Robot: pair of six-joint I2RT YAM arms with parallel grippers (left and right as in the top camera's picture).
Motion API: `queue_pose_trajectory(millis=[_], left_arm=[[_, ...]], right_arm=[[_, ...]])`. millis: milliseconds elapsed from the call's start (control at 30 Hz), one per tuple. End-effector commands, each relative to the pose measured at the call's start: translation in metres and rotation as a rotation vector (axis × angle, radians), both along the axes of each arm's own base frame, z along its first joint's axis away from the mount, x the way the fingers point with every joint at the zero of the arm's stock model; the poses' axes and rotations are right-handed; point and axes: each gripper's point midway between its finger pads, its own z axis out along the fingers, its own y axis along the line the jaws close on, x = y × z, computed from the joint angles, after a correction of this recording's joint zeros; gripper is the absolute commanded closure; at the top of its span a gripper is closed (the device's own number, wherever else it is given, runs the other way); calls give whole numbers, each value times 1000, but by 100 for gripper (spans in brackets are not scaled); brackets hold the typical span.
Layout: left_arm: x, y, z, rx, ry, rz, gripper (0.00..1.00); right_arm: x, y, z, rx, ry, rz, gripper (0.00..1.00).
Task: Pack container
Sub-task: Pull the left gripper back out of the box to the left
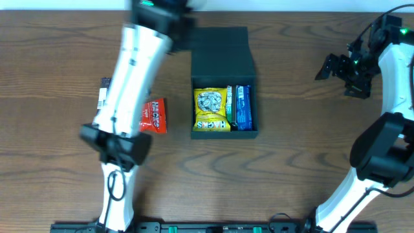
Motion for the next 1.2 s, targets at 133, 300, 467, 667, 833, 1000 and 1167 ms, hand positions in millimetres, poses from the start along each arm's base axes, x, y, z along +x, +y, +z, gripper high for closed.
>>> queue_pose_trajectory(millis=[133,300,467,667,833,1000,1167], left_arm=[[9,95,-12,51,57,158,46],[5,139,-18,118,93,206,45],[-1,164,-20,151,123,179,47],[-18,172,-19,79,169,187,54],[-40,168,13,50,121,172,56],[-80,177,48,72,53,174,51],[-116,185,24,134,80,158,46]], right_arm=[[2,0,4,7,-12,11,1],[1,0,4,8,-9,11,1],[1,0,4,8,-9,11,1],[1,0,4,8,-10,11,1],[3,-1,4,6,-15,11,1],[8,-3,5,-2,-39,11,1],[15,-5,5,-11,-66,11,1]])
